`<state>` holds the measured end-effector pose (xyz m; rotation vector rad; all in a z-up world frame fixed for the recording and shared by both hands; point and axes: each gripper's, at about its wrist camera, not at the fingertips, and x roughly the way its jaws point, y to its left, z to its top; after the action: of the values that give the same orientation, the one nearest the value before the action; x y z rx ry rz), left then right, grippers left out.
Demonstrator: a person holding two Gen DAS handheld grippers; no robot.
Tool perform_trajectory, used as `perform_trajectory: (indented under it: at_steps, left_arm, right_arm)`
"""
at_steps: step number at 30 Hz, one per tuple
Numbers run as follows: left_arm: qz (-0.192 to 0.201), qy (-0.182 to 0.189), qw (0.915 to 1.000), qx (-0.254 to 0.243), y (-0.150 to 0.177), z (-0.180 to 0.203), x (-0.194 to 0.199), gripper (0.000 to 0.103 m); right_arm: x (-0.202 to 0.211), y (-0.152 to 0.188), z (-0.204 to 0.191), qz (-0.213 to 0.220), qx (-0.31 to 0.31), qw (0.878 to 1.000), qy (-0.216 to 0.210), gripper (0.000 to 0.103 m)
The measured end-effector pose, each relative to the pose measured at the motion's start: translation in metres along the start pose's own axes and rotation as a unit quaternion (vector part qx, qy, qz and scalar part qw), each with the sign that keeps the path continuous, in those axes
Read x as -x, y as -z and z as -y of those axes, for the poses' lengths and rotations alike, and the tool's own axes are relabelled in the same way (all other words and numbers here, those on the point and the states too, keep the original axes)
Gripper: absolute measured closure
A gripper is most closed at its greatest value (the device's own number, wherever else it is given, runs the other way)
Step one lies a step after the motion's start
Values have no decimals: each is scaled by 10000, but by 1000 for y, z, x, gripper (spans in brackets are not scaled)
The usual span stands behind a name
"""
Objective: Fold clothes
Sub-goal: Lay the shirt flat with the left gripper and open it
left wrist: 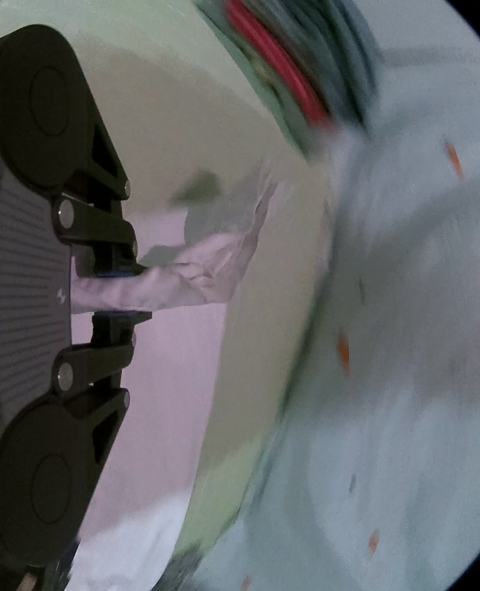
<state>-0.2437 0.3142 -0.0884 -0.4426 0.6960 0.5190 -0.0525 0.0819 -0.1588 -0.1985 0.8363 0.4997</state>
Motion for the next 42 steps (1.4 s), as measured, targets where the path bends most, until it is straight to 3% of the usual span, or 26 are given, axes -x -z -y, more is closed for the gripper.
perform_trajectory:
  at_steps: [2, 5, 8, 10, 15, 19, 21, 27, 33, 42]
  left_arm:
    - [-149, 378, 9986, -343, 4, 37, -7, 86]
    - [-517, 761, 9930, -745, 15, 87, -21, 72]
    - [-802, 868, 9881, -985, 29, 107, -28, 48]
    - [-693, 729, 9915, -830, 28, 99, -24, 22]
    - [-597, 74, 9981, -118, 27, 62, -17, 20]
    - [-820, -700, 9941, 131, 35, 32, -19, 20]
    - [-963, -872, 9915, 120, 42, 23, -21, 20]
    - [-1780, -1031, 9783, -257, 66, 15, -41, 18]
    - [-1752, -778, 9795, -613, 63, 23, -42, 16]
    - [-1505, -350, 9776, -1427, 49, 91, -53, 14]
  right_arm:
    - [5, 1, 13, 2, -50, 10000, 31, 0]
    - [9, 0, 34, -51, -206, 9997, 72, 0]
    - [9, -3, 46, -69, -293, 9995, -42, 0]
    - [6, -4, 43, -99, -254, 9995, -167, 0]
    - [-2, -7, 34, -182, -141, 9985, -499, 0]
    - [-9, -12, 9, -294, -24, 9955, -906, 0]
    - [-10, -13, -5, -321, 82, 9936, -1076, 0]
    - [-16, 0, -37, -592, 491, 9911, -1085, 0]
    - [-3, 13, -22, -613, 314, 9952, -697, 0]
    - [47, 22, 45, -126, -151, 9998, 100, 0]
